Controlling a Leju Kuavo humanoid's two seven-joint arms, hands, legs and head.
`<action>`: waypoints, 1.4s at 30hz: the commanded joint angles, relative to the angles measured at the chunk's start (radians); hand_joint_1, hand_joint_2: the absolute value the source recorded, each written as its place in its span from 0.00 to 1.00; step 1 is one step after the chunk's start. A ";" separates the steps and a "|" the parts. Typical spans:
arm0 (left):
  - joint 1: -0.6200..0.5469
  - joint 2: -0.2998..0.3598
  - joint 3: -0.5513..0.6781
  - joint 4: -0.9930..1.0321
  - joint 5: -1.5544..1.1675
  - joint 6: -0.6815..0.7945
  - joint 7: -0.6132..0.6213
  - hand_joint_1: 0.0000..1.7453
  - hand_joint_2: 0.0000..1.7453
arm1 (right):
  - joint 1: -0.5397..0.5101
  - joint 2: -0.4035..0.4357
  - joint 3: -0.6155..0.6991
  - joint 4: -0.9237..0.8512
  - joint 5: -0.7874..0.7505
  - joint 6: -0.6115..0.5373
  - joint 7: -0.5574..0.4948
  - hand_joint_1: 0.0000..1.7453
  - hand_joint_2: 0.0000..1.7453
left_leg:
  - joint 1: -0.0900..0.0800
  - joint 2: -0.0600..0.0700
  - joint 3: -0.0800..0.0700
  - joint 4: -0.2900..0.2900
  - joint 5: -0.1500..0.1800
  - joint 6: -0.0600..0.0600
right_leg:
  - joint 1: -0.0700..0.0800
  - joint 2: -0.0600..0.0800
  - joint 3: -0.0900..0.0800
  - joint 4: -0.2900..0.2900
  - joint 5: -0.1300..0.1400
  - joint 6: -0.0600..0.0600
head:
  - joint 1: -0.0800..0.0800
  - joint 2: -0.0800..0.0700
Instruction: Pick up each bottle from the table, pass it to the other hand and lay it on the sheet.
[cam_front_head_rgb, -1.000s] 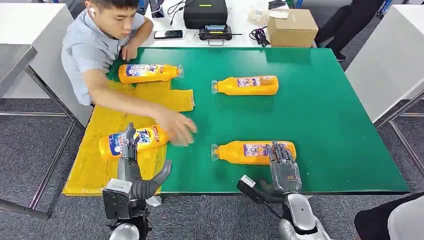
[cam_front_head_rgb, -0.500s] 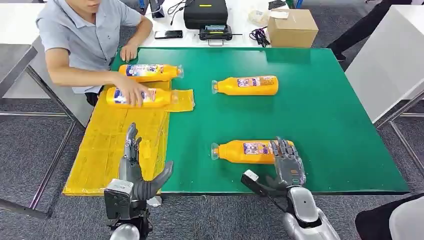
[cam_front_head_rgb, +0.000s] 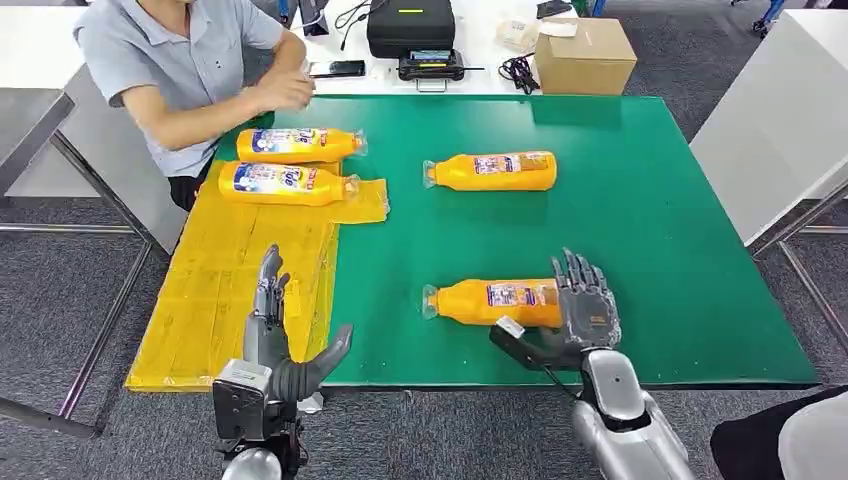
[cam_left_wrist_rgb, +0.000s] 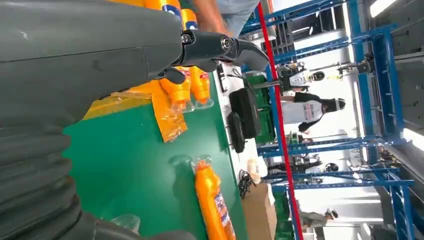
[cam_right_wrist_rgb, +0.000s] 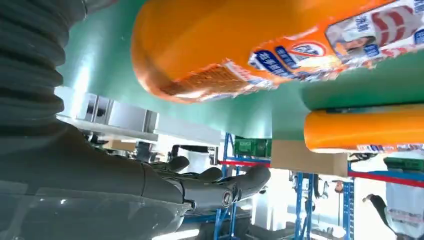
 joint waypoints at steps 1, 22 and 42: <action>-0.041 0.028 -0.032 0.051 0.000 -0.001 -0.001 0.00 1.00 | -0.090 0.000 0.025 0.106 -0.024 0.043 -0.007 0.00 1.00 | 0.001 0.002 0.004 0.000 -0.002 -0.002 | 0.001 0.002 0.004 -0.001 -0.001 -0.003 | 0.000 0.000; -0.076 0.034 -0.068 0.102 -0.007 -0.044 0.034 0.00 1.00 | -0.189 -0.005 0.075 0.314 -0.139 0.192 -0.026 0.00 1.00 | 0.000 0.001 0.005 -0.001 0.000 -0.001 | 0.001 0.000 0.004 -0.001 0.000 -0.001 | 0.000 0.000; -0.107 0.036 -0.086 0.148 0.007 -0.053 0.004 0.00 1.00 | -0.167 -0.001 0.057 0.295 -0.441 0.256 -0.281 1.00 1.00 | 0.001 0.000 0.006 -0.001 0.000 -0.001 | 0.001 -0.001 0.006 -0.001 0.000 -0.002 | 0.000 0.000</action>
